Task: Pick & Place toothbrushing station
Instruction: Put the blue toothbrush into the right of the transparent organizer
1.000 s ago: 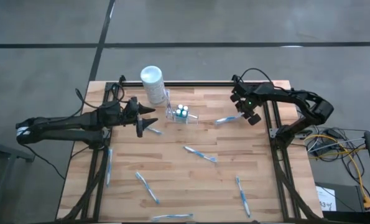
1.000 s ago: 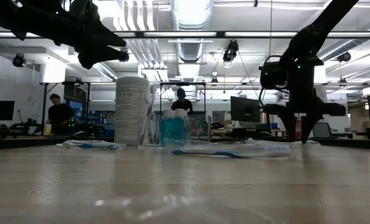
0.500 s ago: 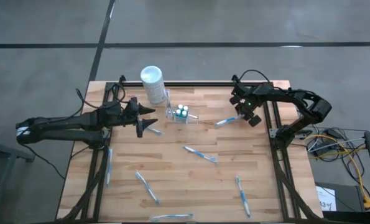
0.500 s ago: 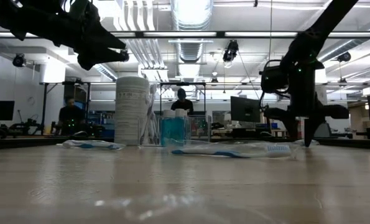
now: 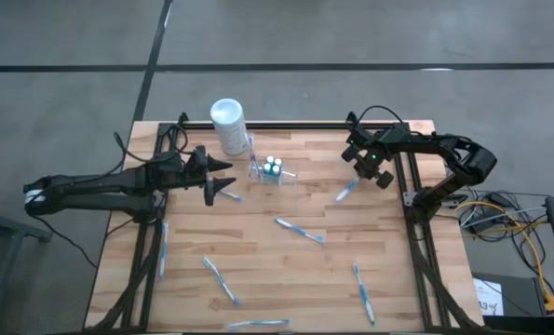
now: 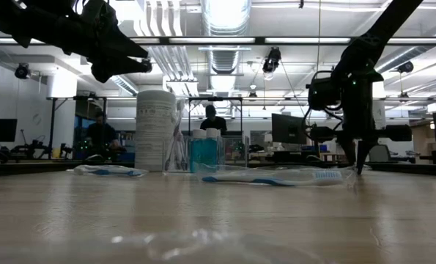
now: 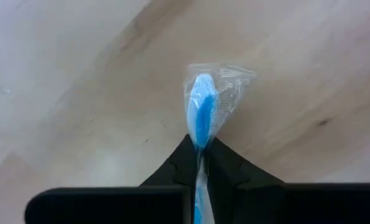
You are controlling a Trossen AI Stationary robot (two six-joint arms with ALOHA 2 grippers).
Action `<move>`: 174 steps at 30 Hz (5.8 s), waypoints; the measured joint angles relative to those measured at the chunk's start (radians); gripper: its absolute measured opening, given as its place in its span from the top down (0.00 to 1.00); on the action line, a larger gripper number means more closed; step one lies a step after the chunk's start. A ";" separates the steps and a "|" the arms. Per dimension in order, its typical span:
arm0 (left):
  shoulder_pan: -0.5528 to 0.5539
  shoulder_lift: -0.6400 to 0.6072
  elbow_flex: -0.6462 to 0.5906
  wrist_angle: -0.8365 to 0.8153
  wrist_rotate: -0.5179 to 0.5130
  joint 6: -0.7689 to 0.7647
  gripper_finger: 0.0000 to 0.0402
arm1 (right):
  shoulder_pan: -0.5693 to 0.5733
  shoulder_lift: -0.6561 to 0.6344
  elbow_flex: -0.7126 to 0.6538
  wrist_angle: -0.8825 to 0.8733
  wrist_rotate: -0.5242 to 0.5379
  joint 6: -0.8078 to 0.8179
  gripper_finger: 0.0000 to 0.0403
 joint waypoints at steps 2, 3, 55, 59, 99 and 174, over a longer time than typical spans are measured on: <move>0.000 0.000 0.000 0.000 0.000 0.000 0.38 | 0.002 0.000 0.009 0.007 0.015 -0.055 0.96; 0.000 0.000 0.000 0.000 0.000 0.000 0.38 | 0.006 0.000 0.014 0.010 0.025 -0.085 0.96; 0.000 0.000 0.000 -0.001 0.000 0.003 0.38 | 0.455 0.196 0.521 0.729 0.217 -1.240 0.97; 0.000 0.000 0.000 -0.001 -0.001 0.006 0.38 | 0.457 0.218 0.517 0.731 0.217 -1.233 0.97; 0.000 0.000 0.000 -0.004 -0.001 0.007 0.38 | 0.459 0.205 0.492 0.601 0.233 -1.248 0.72; 0.000 0.002 0.000 -0.005 0.000 -0.012 0.38 | 0.883 0.244 0.626 -0.363 -0.219 -0.850 0.71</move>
